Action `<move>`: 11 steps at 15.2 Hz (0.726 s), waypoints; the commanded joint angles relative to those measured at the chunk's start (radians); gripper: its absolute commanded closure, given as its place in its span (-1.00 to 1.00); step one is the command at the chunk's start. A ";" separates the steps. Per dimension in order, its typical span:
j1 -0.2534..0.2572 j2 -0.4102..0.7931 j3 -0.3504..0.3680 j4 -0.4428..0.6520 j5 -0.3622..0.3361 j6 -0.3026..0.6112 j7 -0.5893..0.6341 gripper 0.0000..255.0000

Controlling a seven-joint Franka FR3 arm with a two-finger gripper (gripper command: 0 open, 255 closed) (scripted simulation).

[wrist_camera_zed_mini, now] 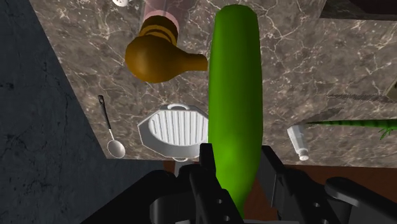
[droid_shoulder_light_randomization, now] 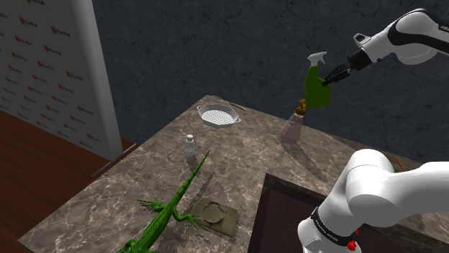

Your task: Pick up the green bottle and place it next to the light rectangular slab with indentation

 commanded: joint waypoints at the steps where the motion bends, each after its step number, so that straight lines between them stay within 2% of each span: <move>1: 0.006 0.007 0.008 0.031 0.007 -0.024 0.004 1.00; 2: 0.009 0.010 0.011 0.041 0.010 -0.031 0.006 1.00; 6: -0.069 -0.068 0.130 -0.088 0.026 -0.016 0.081 1.00; 11: -0.134 -0.168 0.270 -0.225 0.062 -0.006 0.178 1.00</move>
